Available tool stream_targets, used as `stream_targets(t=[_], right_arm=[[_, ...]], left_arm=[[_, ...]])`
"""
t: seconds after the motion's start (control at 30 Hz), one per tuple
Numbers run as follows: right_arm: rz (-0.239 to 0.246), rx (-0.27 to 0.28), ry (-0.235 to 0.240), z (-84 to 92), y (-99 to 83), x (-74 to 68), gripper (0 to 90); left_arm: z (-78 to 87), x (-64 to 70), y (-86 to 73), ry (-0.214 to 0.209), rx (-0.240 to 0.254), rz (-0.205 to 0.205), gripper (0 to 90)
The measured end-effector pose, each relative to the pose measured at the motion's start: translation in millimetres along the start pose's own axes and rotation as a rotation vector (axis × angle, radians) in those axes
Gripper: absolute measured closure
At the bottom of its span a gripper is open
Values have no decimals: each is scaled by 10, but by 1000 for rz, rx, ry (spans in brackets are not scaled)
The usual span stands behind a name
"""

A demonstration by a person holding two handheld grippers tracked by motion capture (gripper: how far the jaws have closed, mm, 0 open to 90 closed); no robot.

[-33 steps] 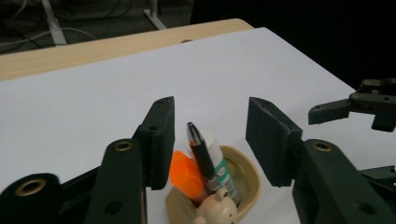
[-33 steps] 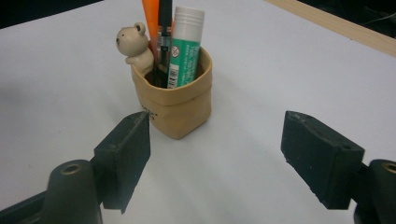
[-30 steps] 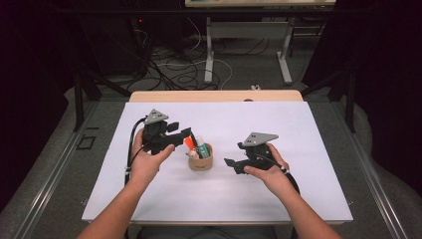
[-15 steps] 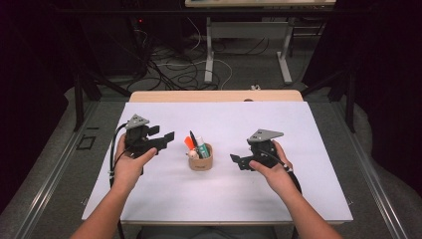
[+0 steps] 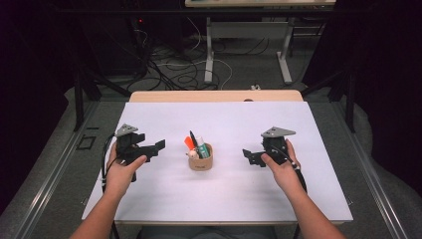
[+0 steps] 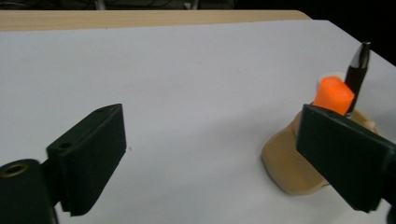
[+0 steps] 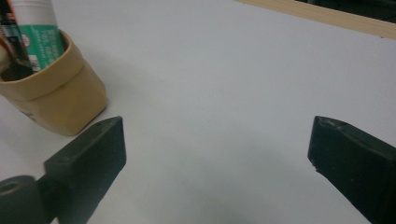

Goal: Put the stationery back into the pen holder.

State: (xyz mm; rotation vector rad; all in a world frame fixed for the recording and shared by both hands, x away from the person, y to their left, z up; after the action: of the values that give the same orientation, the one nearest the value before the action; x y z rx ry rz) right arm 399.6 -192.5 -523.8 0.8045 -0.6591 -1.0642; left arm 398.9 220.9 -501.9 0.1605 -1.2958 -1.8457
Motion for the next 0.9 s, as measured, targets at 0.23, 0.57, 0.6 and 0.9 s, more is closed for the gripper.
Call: stream_targets(t=[0.23, 0.57, 0.6, 0.9], right_arm=[[-23, -6, -38, -43, -60, 111, 0], [-59, -22, -95, -128, -175, 310, 0], [-66, -26, -101, -131, -183, 322, 0], [-74, -37, -124, -155, -219, 375, 0]], left_arm=[[16, -121, -92, 29, 10, -10, 5], [20, -277, -231, 44, 18, 13, 5], [12, -290, -247, 48, 14, 6, 5], [-19, -397, -332, 98, -18, 26, 7]])
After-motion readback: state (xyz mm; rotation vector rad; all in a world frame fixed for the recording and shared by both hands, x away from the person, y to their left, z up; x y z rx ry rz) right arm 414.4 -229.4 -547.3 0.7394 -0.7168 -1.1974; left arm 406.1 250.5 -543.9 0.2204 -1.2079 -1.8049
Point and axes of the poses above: each handheld gripper's, and its own axes: z roughly backward along the jaws, y roughly out of its top, x roughly to its right, the point moved 3 cm from there along -z, roughly forward along the jaws, and after that the axes turned 15 degrees about -y, right-handed, at the moved point
